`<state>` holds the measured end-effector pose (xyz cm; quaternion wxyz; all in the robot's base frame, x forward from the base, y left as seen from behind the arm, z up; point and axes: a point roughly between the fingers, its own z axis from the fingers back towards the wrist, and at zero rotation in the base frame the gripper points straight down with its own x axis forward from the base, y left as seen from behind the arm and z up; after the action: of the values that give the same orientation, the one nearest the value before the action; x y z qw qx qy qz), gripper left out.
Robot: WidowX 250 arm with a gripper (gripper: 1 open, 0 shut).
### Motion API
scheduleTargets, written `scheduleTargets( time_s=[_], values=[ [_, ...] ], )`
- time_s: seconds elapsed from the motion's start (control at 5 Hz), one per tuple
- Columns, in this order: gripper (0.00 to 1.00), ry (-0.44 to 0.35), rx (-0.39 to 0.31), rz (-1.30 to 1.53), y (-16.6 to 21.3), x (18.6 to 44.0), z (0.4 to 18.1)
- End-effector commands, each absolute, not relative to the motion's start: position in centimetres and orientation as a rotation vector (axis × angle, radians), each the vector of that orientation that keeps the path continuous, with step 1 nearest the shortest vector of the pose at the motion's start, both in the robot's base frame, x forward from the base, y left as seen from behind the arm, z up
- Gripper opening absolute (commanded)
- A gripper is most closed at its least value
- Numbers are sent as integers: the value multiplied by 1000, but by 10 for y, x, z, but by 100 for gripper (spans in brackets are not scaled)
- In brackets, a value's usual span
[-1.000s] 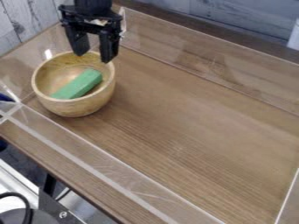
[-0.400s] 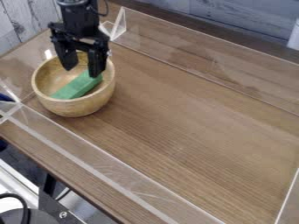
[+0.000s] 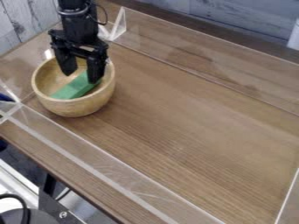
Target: Remove the green block from inside the brown bowl and put it on the table
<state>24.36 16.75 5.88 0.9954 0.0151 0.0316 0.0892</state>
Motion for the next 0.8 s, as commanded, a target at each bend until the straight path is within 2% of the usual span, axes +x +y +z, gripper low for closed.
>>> scheduleTargets(
  time_s=[0.0,0.2,0.4,0.6],
  values=[
    [100,31,59,191,178,247,64],
    [100,36,61,193,180,248,59],
    [0,41,62,197,181,248,55],
    [0,42,61,199,181,249,54]
  ],
)
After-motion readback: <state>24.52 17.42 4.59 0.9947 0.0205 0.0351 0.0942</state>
